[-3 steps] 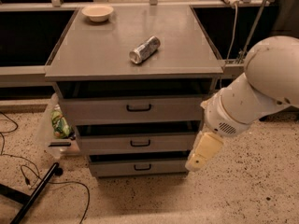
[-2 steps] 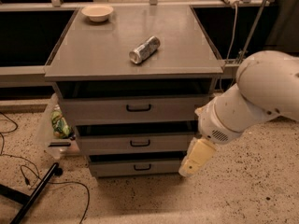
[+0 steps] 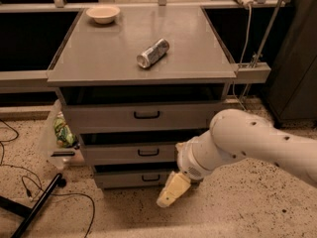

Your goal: Open middle drawer

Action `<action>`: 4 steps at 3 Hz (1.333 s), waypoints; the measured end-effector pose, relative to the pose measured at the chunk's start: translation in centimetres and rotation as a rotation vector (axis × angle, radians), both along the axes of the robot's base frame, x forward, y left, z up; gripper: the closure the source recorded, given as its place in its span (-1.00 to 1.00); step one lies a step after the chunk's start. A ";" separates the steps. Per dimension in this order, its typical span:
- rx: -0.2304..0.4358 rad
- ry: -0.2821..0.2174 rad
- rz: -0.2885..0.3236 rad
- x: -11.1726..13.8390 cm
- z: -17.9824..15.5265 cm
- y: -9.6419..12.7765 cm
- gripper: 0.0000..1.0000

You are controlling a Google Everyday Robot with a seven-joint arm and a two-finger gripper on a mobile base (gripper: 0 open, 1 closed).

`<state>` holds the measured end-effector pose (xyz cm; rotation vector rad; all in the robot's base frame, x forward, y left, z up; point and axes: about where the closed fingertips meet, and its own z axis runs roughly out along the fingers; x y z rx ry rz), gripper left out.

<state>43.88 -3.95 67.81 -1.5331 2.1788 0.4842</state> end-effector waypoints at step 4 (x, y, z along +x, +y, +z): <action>0.171 -0.042 -0.064 3.2 -6.0 2.8 -1.00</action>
Offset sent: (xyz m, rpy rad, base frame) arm 0.0054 0.0219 -0.0235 0.0520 -0.0039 -0.0060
